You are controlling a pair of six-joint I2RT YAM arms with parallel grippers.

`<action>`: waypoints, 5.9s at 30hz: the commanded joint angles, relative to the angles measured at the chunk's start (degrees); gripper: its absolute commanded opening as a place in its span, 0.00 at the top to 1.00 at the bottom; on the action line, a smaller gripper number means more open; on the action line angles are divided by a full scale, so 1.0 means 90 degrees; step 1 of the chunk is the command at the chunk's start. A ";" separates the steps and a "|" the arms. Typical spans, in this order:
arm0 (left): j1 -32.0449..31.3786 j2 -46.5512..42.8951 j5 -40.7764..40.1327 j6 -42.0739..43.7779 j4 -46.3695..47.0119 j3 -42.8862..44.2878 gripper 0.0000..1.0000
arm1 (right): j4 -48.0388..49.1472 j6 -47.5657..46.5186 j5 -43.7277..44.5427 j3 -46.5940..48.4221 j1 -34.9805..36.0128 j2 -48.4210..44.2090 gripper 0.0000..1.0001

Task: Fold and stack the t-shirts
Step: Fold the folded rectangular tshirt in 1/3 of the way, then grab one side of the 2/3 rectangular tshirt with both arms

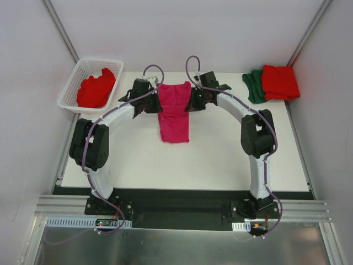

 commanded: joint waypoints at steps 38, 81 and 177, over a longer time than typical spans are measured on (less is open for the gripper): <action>0.0286 -0.1196 0.0033 0.0230 0.0294 -0.0237 0.24 | 0.1005 -0.0634 0.0306 -0.1246 -0.0641 -0.1166 0.47; -0.1053 0.1224 -0.0914 0.0552 0.1065 0.0513 1.00 | 0.0771 -0.0869 0.0570 -0.2889 -0.0660 -0.2535 0.46; -0.0213 -0.1910 0.0238 -0.0589 0.0928 -0.2317 0.65 | 0.1112 -0.0391 0.0161 -0.4148 0.0062 -0.2887 0.26</action>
